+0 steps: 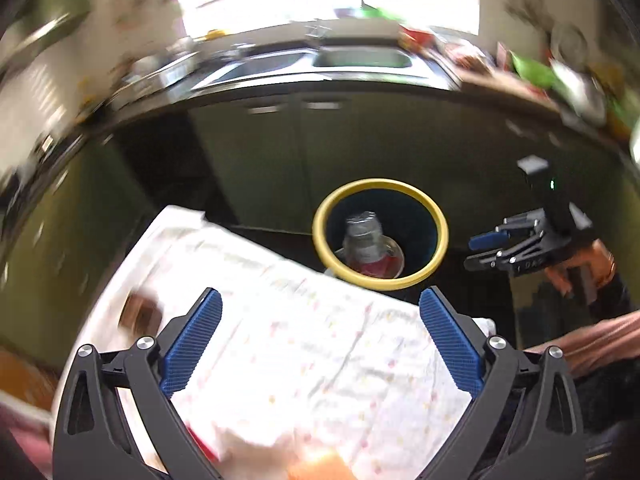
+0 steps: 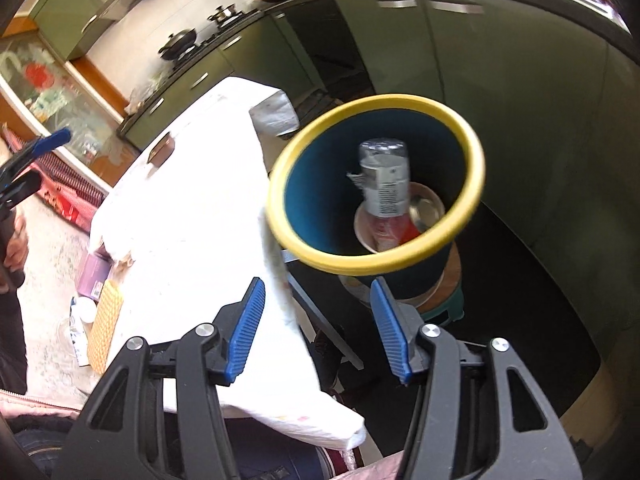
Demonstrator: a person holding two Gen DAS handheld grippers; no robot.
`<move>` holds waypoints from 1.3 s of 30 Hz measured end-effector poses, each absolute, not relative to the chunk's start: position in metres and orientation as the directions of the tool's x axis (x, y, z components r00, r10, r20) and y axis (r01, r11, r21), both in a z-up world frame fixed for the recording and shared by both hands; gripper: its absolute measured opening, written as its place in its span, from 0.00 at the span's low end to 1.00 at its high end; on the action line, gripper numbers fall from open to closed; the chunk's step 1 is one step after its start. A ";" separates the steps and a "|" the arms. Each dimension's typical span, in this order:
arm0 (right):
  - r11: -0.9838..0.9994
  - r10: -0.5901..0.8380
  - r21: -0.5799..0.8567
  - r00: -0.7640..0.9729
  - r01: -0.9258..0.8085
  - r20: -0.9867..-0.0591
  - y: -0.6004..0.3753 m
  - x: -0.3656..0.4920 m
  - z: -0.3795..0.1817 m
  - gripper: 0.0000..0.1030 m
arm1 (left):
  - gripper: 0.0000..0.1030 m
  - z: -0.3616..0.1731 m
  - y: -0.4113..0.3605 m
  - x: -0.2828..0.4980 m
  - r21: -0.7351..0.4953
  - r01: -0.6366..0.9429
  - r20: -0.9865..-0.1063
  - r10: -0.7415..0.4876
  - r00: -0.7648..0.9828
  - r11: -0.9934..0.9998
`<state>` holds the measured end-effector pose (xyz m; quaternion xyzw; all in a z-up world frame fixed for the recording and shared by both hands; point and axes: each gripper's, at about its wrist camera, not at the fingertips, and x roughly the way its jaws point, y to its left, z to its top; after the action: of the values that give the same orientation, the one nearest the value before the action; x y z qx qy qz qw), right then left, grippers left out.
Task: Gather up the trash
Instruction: 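Lift the bottle over the bin and open the left tool, then grasp the brown plastic food tray rim with the right tool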
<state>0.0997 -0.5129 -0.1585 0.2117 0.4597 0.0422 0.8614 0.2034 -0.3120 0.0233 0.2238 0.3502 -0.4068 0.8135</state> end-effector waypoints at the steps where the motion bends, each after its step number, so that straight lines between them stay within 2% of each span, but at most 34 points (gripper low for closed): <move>1: 0.913 0.269 0.394 0.568 0.108 -0.778 -0.506 0.103 -0.156 0.51 | 0.95 0.023 -0.297 0.204 0.074 0.794 -0.746 -0.495 0.445 0.603; 8: 0.948 0.280 0.316 0.521 -0.020 -0.806 -0.443 0.144 -0.134 0.51 | 0.95 0.012 -0.169 0.212 0.027 0.578 -0.688 -0.404 0.603 0.816; 11: 0.953 0.293 0.290 0.492 -0.084 -0.820 -0.411 0.177 -0.124 0.52 | 0.95 0.007 -0.115 0.214 0.053 0.452 -0.639 -0.317 0.701 0.891; 13: 0.953 0.302 0.265 0.476 -0.144 -0.826 -0.388 0.200 -0.116 0.55 | 0.95 0.001 -0.082 0.215 0.082 0.358 -0.611 -0.237 0.755 0.930; 18: 0.937 0.322 0.220 0.427 -0.270 -0.845 -0.322 0.269 -0.091 0.58 | 0.95 -0.028 -0.017 0.226 0.075 0.204 -0.612 -0.117 0.783 0.976; 21: 0.931 0.299 0.169 0.410 -0.324 -0.862 -0.281 0.318 -0.076 0.58 | 0.95 -0.044 0.008 0.232 0.040 0.149 -0.618 -0.093 0.781 0.988; 24: 0.941 0.242 0.106 0.418 -0.323 -0.876 -0.256 0.369 -0.071 0.57 | 0.95 -0.055 0.023 0.237 -0.037 0.121 -0.619 -0.118 0.777 0.992; 28: 0.954 0.202 0.100 0.361 -0.282 -0.911 -0.243 0.434 -0.088 0.49 | 0.95 -0.069 0.032 0.244 -0.112 0.116 -0.647 -0.161 0.745 0.987; 34: 0.968 0.112 0.035 0.302 -0.250 -0.947 -0.230 0.487 -0.126 0.31 | 0.95 -0.070 0.041 0.241 -0.162 0.123 -0.626 -0.198 0.755 0.979; 39: 0.971 0.072 0.005 0.271 -0.240 -0.960 -0.225 0.505 -0.144 0.26 | 0.95 -0.071 0.042 0.241 -0.184 0.125 -0.623 -0.214 0.753 0.975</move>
<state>0.5054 -0.2254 -0.1443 -0.0704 0.5958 0.0982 0.7940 0.2407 0.0422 -0.0714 -0.0655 0.3397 -0.0907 0.9338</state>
